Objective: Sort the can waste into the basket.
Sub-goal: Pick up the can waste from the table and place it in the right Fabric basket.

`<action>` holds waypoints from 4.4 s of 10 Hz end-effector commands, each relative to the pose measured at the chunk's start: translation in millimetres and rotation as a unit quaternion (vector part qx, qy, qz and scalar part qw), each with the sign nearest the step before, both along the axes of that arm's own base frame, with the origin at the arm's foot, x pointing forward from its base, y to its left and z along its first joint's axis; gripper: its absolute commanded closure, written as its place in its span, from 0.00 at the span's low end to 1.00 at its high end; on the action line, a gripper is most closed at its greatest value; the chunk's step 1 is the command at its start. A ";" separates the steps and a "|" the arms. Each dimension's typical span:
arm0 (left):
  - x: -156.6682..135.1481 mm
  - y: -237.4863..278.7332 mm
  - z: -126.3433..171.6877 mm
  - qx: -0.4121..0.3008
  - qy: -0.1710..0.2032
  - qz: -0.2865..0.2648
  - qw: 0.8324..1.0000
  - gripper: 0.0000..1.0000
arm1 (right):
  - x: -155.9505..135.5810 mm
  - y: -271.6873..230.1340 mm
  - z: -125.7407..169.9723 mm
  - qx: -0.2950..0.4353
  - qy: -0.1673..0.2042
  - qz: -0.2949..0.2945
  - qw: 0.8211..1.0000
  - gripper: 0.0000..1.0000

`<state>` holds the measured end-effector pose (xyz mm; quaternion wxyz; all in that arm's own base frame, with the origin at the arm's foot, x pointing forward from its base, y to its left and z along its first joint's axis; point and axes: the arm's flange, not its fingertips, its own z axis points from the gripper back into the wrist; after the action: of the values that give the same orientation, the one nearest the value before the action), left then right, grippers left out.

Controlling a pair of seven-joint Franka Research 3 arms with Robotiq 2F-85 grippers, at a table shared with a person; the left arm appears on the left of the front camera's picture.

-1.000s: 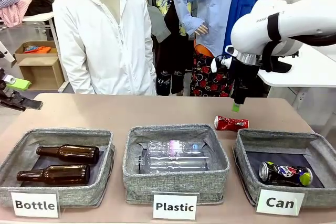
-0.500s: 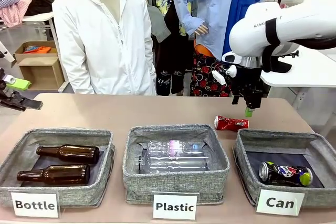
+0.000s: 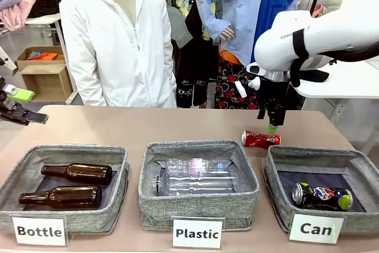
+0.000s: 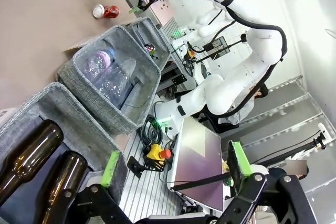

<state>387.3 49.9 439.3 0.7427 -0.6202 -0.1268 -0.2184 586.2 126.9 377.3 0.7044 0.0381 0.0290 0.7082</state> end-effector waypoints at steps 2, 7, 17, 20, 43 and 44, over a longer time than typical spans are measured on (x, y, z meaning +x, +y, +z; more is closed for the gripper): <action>-2.6 -0.3 -0.2 0.006 -0.001 -0.001 1.000 0.00 | 23.2 15.3 -30.2 0.011 -0.006 -0.017 1.000 0.00; -2.6 -0.3 -0.2 0.006 -0.001 -0.001 1.000 0.00 | 43.1 12.1 -66.7 -0.020 0.034 -0.034 0.999 0.00; -2.6 -0.3 -0.2 0.006 -0.001 -0.001 1.000 0.00 | 54.2 -0.5 -77.2 -0.030 0.070 -0.068 0.995 1.00; -2.6 -0.3 -0.2 0.006 -0.001 -0.001 1.000 0.00 | 51.4 -0.5 -72.8 -0.033 0.071 -0.069 0.994 1.00; -2.6 -0.3 -0.2 0.006 -0.001 -0.001 1.000 0.00 | -117.4 -81.9 38.5 -0.081 0.102 0.072 0.989 0.00; -2.6 -0.3 -0.2 0.006 -0.001 -0.001 1.000 0.00 | -117.4 -80.9 38.3 -0.075 0.106 0.070 0.989 0.00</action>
<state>387.3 50.0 439.4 0.7428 -0.6201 -0.1270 -0.2183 464.6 47.6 410.7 0.6592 0.0557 0.1513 0.7345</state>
